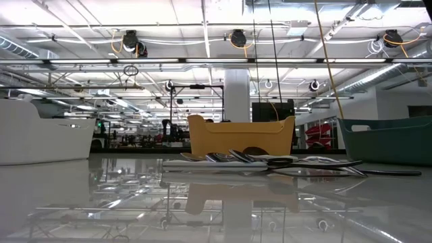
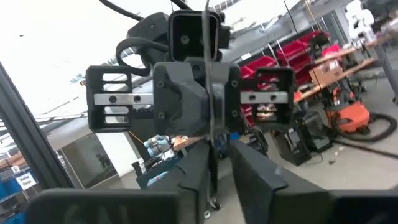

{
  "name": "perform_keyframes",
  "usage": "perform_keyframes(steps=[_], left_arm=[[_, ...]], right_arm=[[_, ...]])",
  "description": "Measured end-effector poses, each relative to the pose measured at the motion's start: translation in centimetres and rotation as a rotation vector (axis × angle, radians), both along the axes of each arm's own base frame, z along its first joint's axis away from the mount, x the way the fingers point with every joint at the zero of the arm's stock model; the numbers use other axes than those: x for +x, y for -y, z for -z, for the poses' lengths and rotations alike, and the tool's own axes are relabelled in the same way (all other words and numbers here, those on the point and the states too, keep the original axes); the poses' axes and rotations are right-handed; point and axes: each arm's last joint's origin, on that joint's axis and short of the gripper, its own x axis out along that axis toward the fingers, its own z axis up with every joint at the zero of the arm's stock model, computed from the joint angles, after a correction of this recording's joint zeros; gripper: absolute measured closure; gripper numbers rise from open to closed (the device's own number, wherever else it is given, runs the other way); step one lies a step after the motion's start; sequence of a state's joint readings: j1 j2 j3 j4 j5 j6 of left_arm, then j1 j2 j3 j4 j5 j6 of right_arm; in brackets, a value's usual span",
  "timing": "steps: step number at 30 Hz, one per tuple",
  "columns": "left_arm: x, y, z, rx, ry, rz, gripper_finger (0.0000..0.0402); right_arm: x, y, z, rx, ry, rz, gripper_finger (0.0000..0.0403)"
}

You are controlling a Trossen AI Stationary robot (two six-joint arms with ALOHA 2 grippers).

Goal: Sort silverware by color (type)
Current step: Put the black spoon into the white bin

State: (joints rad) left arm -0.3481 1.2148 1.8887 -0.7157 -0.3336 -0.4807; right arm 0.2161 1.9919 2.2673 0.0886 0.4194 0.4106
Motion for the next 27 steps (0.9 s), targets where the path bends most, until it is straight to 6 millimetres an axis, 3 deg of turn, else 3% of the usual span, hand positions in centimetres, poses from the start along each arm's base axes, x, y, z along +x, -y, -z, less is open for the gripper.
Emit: perform_keyframes(steps=[8,16,23,27], left_arm=[[-1.9,-0.7,0.5,-0.039,-0.071,-0.011,0.0401],[-4.0,-1.3,2.9,-0.027,-0.319,-0.073,0.0401],[-5.6,-1.1,6.8,-0.050,-0.460,-0.095,0.0401],[-7.3,-1.8,10.5,-0.125,-0.514,-0.136,0.0402]], right_arm=[[0.0,-0.1,1.2,0.090,-0.133,-0.024,0.0244],[-2.5,0.2,2.8,0.178,-0.472,-0.008,0.0177],[-6.6,0.1,3.0,0.181,-0.725,0.013,0.0166],[-8.9,-0.1,2.6,0.172,-0.821,0.015,0.0169]])
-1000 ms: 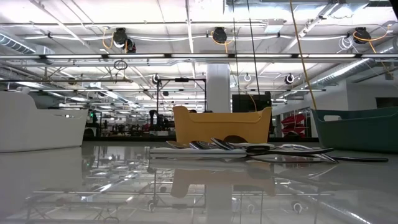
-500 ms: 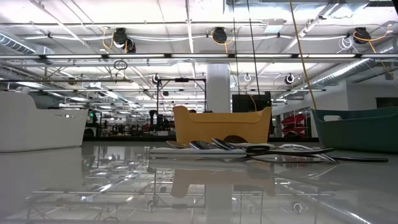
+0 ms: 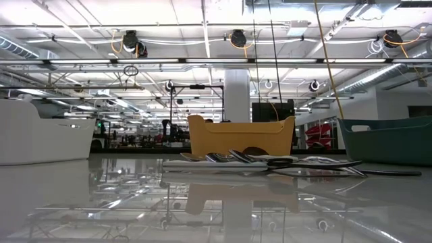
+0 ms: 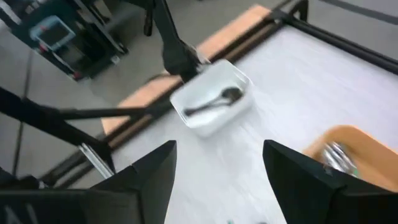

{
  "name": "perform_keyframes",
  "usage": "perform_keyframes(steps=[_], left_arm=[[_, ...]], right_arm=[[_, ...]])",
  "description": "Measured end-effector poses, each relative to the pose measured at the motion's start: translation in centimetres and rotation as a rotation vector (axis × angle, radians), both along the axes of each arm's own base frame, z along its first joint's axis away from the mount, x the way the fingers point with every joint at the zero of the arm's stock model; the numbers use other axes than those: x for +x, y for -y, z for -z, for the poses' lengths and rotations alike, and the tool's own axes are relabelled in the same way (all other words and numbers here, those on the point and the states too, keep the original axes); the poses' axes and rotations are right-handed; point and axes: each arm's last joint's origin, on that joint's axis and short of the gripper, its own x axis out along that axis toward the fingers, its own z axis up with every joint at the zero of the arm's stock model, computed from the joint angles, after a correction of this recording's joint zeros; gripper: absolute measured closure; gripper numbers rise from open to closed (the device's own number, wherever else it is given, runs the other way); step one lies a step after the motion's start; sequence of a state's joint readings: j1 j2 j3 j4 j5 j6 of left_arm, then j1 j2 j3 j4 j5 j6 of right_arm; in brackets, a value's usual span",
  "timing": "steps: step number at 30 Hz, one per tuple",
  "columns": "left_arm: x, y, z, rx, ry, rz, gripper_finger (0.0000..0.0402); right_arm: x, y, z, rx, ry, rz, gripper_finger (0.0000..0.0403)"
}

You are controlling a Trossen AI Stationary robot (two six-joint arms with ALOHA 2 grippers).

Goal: Sort silverware by color (type)
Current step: Put the black spoon into the white bin

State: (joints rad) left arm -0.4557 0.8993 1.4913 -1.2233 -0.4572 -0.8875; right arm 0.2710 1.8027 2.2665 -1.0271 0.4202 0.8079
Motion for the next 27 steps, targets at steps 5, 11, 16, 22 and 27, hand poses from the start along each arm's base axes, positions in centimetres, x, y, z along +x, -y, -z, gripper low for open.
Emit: perform_keyframes(steps=[5,11,16,22,27], left_arm=[[-2.1,-1.0,4.9,-0.120,-0.001,-0.078,0.0402],[-4.5,-2.2,9.4,-0.236,-0.073,-0.187,0.0402],[-5.2,-2.4,12.0,-0.238,-0.195,-0.223,0.0402],[-4.1,-1.6,15.7,-0.245,-0.353,-0.189,0.0401],[-3.4,-1.1,18.7,-0.276,-0.425,-0.215,0.0401]], right_arm=[[-1.7,-0.3,-0.4,-0.006,-0.045,-0.014,0.0175],[-1.7,-0.4,-0.4,-0.029,-0.055,-0.033,0.0176],[-1.5,-0.4,-0.1,-0.071,-0.072,-0.058,0.0176],[-1.5,0.0,-0.2,-0.138,-0.076,-0.048,0.0177],[-1.4,0.2,-0.2,-0.147,-0.075,-0.027,0.0177]])
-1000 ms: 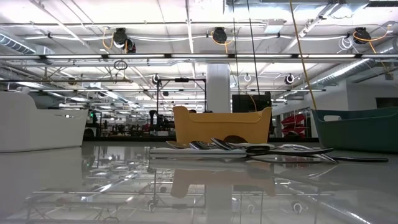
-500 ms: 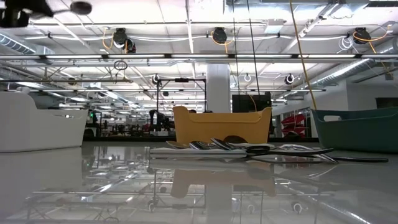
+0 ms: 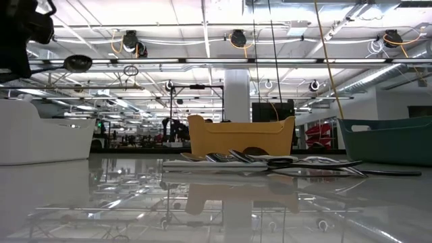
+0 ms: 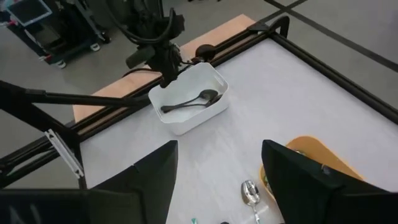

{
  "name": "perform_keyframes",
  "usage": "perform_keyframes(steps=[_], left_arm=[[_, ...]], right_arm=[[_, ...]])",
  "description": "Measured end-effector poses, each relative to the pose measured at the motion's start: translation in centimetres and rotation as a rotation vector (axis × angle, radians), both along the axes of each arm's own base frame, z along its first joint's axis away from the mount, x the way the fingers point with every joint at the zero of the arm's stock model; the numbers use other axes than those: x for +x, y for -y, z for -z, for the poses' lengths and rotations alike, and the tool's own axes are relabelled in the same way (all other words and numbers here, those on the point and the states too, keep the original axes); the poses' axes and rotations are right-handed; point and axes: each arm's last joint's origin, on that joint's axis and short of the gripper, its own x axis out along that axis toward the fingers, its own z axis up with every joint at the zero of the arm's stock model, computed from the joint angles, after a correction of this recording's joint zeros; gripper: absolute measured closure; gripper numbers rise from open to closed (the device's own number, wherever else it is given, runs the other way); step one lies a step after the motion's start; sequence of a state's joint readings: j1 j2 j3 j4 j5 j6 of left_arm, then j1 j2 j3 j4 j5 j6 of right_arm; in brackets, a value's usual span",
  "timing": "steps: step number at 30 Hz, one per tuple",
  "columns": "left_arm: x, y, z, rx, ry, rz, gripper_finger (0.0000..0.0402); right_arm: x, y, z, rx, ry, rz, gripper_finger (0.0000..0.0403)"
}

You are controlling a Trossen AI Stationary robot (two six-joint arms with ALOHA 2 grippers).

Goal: Sort silverware by color (type)
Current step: Put the black spoon into the white bin

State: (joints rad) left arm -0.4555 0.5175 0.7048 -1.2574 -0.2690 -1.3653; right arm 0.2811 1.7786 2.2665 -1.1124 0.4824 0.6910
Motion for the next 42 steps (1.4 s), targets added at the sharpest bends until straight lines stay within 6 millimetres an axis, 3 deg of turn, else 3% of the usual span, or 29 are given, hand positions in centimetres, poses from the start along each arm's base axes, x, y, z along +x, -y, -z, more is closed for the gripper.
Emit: perform_keyframes(steps=[9,14,24,34,37,42], left_arm=[[0.8,0.4,0.0,0.013,-0.030,-0.009,0.0401],[2.3,1.1,0.1,-0.013,-0.023,-0.045,0.0401],[4.1,2.6,4.4,-0.109,-0.202,-0.020,0.0401],[4.3,2.5,4.6,-0.104,-0.190,-0.083,0.0400],[4.5,2.6,4.8,-0.088,-0.204,-0.100,0.0386],[4.9,2.8,5.2,-0.065,-0.243,-0.104,0.0321]], right_arm=[[-0.2,0.0,0.8,0.048,-0.062,0.045,0.0177],[0.0,-0.2,1.3,0.060,-0.084,0.055,0.0177],[-0.3,-1.2,1.2,0.087,-0.072,0.049,0.0177],[-0.8,-2.7,1.3,0.092,-0.059,0.044,0.0177],[-0.7,-2.8,1.4,0.092,-0.062,0.043,0.0177],[-0.3,-2.9,1.6,0.094,-0.061,0.047,0.0177]])
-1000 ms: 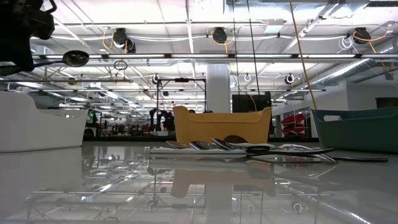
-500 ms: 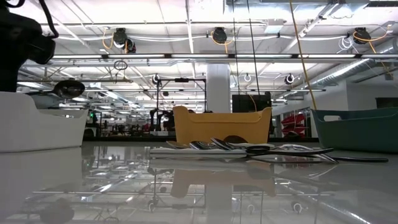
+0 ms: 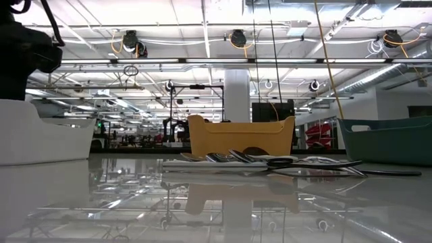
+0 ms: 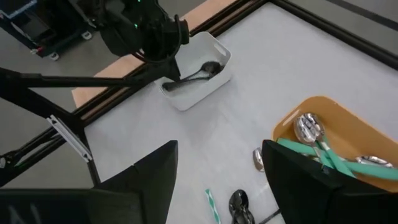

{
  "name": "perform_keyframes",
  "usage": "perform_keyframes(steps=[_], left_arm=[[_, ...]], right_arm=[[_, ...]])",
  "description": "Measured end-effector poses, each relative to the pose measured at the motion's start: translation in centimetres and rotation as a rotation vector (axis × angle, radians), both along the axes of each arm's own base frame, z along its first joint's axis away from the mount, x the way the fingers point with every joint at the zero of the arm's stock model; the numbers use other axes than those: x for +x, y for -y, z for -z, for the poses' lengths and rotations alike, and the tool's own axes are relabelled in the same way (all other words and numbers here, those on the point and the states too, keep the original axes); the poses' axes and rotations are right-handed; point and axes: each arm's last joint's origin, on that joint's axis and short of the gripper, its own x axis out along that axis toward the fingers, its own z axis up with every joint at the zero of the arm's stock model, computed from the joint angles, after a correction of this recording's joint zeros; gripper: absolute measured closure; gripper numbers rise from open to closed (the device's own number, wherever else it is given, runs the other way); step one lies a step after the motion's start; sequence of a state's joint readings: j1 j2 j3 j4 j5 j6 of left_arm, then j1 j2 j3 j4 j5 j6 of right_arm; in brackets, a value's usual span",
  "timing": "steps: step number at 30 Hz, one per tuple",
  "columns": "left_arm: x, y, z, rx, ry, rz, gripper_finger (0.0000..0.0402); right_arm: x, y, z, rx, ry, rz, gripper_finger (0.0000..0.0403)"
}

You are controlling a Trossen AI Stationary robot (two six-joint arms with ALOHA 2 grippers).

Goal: Sort silverware by color (type)
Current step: Put the black spoon into the white bin

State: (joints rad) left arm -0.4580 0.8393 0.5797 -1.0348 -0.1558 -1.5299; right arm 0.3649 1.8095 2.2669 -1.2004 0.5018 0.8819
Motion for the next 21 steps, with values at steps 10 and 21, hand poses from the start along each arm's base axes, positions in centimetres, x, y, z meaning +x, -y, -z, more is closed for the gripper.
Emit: perform_keyframes(steps=[10,21], left_arm=[[0.7,0.3,-2.8,0.016,0.066,0.093,0.0269],[1.5,0.2,-6.5,0.144,0.231,0.117,0.0268]], right_arm=[[2.0,-1.5,3.0,0.046,-0.086,0.061,0.0177],[4.9,-1.5,11.7,0.202,-0.633,0.131,0.0177]])
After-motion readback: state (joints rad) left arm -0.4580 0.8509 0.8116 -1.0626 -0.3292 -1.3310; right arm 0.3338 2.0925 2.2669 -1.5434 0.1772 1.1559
